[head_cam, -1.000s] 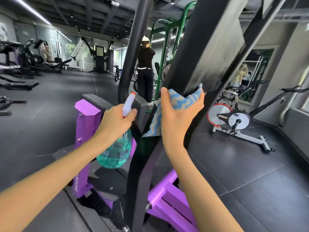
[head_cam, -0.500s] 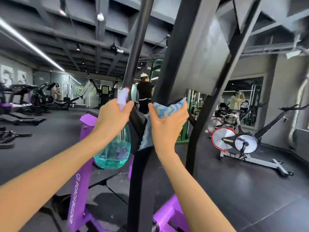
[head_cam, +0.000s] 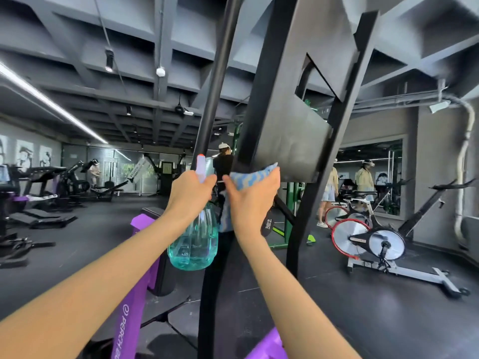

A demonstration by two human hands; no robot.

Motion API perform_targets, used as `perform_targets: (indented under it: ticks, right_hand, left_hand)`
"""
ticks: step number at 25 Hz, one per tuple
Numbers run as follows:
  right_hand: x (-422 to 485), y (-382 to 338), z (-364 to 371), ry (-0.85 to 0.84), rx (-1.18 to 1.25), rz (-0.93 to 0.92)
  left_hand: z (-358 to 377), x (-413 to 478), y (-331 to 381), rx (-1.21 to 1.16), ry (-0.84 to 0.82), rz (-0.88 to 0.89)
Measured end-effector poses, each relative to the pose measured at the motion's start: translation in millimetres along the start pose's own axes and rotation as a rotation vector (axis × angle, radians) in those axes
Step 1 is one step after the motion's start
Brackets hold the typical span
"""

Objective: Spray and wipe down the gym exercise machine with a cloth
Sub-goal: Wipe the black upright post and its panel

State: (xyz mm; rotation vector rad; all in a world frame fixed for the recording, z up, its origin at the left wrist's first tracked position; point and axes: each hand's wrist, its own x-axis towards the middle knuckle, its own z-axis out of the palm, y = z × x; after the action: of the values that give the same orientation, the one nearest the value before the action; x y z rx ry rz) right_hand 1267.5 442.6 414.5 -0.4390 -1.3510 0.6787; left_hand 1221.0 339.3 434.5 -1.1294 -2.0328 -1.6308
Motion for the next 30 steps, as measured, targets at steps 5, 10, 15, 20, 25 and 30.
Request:
perform_targets:
  ticks: [5,10,15,20,25,30]
  right_hand:
    - [26.6,-16.6,-0.6,-0.043,-0.149,0.034]
    - [86.0,-69.4,4.1,0.095,-0.122,-0.034]
    - [-4.9,5.1,-2.9,-0.045,-0.061,-0.061]
    - [9.7,-10.7,-11.8,-0.101,-0.089,-0.054]
    - [83.3,-84.9,-7.1,0.038,-0.064,0.102]
    - [3.0,2.7,0.8,0.019,-0.058,-0.037]
  left_hand:
    - [-8.0,-8.7,16.3,0.098,-0.008,0.013]
    - [-5.4,-9.0,23.8,0.036,-0.017,0.039]
    - [-9.8,-16.7,30.4,-0.085,0.048,-0.023]
    - [-36.7,-25.5,21.0,-0.004,0.026,-0.036]
    - [-45.8,-28.7,17.0,0.023,0.050,-0.070]
    - [-36.1,-39.8,10.3,-0.024,-0.018,-0.102]
